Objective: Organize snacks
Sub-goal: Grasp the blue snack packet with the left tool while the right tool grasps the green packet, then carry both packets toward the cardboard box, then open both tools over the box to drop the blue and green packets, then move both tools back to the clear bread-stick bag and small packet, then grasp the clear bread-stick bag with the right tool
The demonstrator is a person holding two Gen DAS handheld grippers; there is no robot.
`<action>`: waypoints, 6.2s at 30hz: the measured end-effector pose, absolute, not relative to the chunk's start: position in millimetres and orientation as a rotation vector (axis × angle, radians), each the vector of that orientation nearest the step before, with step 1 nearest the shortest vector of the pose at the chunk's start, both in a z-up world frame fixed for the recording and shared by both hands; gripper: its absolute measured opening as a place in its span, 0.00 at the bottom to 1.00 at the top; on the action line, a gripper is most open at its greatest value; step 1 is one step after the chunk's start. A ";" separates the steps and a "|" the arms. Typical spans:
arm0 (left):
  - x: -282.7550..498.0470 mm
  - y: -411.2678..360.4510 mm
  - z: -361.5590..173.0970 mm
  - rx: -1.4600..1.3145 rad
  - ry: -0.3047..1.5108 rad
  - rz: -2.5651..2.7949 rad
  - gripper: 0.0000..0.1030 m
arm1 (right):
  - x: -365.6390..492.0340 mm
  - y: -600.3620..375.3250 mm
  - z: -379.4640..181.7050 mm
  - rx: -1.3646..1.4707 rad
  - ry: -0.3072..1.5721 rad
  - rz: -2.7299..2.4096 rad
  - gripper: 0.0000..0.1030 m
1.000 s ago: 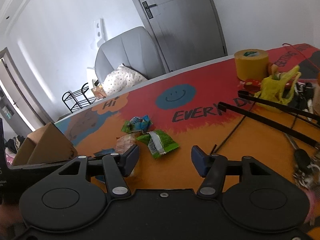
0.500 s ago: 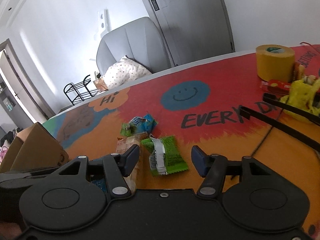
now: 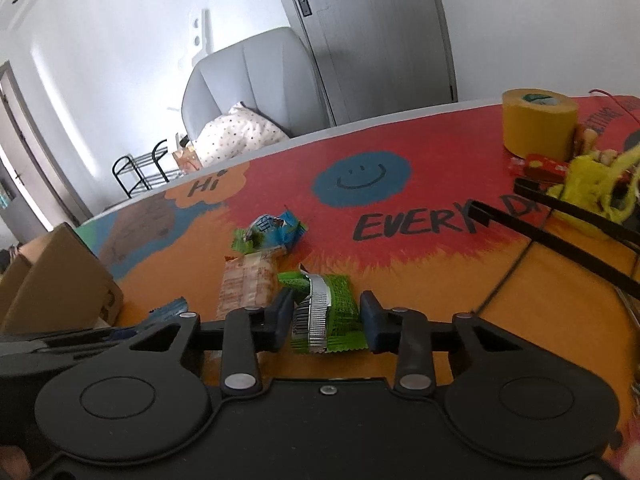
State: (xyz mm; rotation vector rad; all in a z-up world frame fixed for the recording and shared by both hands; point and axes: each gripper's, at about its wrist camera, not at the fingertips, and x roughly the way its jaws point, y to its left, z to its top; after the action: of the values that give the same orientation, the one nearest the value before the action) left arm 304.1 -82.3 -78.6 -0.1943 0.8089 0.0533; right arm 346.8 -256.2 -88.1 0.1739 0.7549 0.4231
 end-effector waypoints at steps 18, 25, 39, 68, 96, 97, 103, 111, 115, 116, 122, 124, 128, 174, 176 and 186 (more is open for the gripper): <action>252.6 -72.8 -22.4 -0.193 0.691 0.018 0.27 | 293.0 -243.6 -31.3 0.185 0.628 0.452 0.29; 234.7 -54.7 0.9 -0.201 0.640 0.032 0.27 | 276.2 -226.7 -10.2 0.176 0.580 0.487 0.29; 203.5 0.3 23.0 -0.220 0.598 0.098 0.27 | 257.5 -181.6 8.8 0.147 0.536 0.578 0.29; 174.4 97.1 26.8 -0.334 0.557 0.229 0.59 | 254.2 -92.6 30.9 0.042 0.522 0.692 0.29; 185.7 50.6 28.0 -0.279 0.563 0.192 0.93 | 259.5 -178.2 22.5 0.107 0.558 0.524 0.82; 187.4 48.1 28.3 -0.275 0.564 0.188 0.93 | 260.0 -182.5 21.5 0.112 0.559 0.518 0.82; 196.4 26.3 29.2 -0.252 0.570 0.158 0.93 | 265.3 -207.9 12.2 0.164 0.584 0.485 0.82; 210.4 -9.1 28.7 -0.192 0.575 0.123 0.93 | 276.3 -228.9 -7.0 0.209 0.633 0.472 0.66; 220.0 -22.2 28.2 -0.175 0.582 0.102 0.91 | 282.2 -234.5 -15.9 0.221 0.652 0.470 0.64; 222.8 -24.7 27.6 -0.172 0.586 0.099 0.91 | 284.2 -235.4 -17.3 0.223 0.656 0.469 0.64; 238.2 -36.9 21.3 -0.144 0.605 0.075 0.73 | 295.7 -236.8 -34.3 0.234 0.691 0.468 0.60; 244.8 -39.5 17.2 -0.146 0.625 0.066 0.64 | 300.4 -235.0 -40.7 0.233 0.707 0.466 0.59; 255.5 -44.2 9.4 -0.147 0.656 0.049 0.53 | 310.4 -230.3 -51.9 0.230 0.735 0.458 0.56; 343.0 -116.6 -49.3 -0.093 0.716 0.078 0.72 | 345.3 -275.0 -94.3 0.193 0.784 0.366 0.32; 349.8 -116.8 -55.5 -0.098 0.717 0.090 0.72 | 348.8 -275.5 -95.1 0.202 0.780 0.365 0.32; 383.1 -116.1 -79.7 -0.104 0.737 0.126 0.72 | 360.1 -280.7 -97.4 0.224 0.776 0.391 0.32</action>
State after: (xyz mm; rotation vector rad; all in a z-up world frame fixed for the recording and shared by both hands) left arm 383.1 -116.1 -79.7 -0.1045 0.7371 0.1256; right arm 360.1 -280.7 -97.4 0.2235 0.7759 0.3908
